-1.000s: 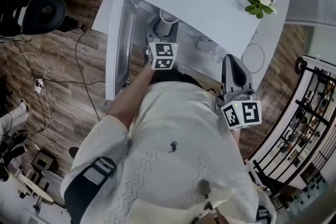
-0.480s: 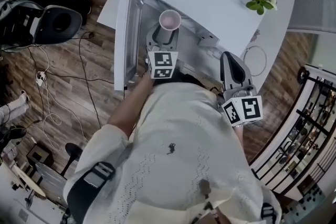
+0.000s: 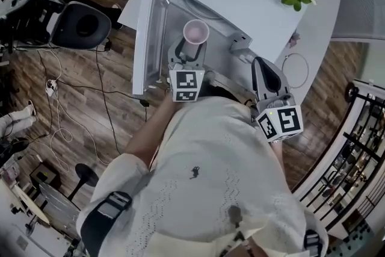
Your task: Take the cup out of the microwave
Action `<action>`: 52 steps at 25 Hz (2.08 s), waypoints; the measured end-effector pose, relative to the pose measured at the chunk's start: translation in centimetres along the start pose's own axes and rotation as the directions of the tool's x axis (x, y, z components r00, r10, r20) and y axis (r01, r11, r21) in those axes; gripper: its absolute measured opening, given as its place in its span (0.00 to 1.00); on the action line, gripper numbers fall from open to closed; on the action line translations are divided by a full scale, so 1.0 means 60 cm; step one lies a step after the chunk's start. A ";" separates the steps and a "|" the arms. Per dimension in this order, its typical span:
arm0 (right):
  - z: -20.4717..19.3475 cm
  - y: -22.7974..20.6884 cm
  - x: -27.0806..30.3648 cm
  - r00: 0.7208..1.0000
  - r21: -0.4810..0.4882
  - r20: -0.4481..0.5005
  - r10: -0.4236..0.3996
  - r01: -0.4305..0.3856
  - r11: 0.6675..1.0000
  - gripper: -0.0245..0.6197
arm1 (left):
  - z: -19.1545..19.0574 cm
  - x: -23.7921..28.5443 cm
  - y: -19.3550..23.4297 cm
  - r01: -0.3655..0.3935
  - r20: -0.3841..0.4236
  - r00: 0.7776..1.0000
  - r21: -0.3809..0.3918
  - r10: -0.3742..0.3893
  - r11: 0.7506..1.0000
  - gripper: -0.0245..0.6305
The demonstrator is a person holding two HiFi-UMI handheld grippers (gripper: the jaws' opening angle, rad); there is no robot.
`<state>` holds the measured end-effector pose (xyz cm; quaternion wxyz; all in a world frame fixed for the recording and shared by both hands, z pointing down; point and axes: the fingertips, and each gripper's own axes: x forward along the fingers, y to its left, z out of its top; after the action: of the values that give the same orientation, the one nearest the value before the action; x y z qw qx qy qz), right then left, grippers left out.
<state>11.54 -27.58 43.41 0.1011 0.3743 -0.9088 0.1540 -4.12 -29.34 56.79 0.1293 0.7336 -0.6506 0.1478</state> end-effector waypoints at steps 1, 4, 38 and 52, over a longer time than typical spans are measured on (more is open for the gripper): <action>-0.003 0.000 -0.001 1.000 -0.003 0.000 0.008 -0.008 1.000 0.05 | -0.001 -0.005 -0.004 0.004 0.001 1.000 0.004 -0.004 1.000 0.41; -0.012 0.002 -0.004 1.000 -0.011 0.001 0.029 -0.029 1.000 0.05 | 0.000 -0.024 -0.015 0.012 0.007 1.000 0.008 -0.012 1.000 0.41; 0.058 0.009 -0.054 0.991 -0.083 0.118 0.057 -0.048 0.995 0.05 | 0.163 -0.170 -0.050 -0.049 0.130 0.991 0.024 0.045 0.999 0.41; 0.127 -0.024 -0.087 0.973 -0.089 0.229 0.017 0.004 0.996 0.05 | 0.246 -0.178 -0.067 -0.037 0.187 0.982 0.003 0.036 0.999 0.41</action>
<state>15.70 -27.85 35.04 0.0112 0.3817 -0.9216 0.0694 -0.58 -24.68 39.05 0.0625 0.7325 -0.6728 0.0828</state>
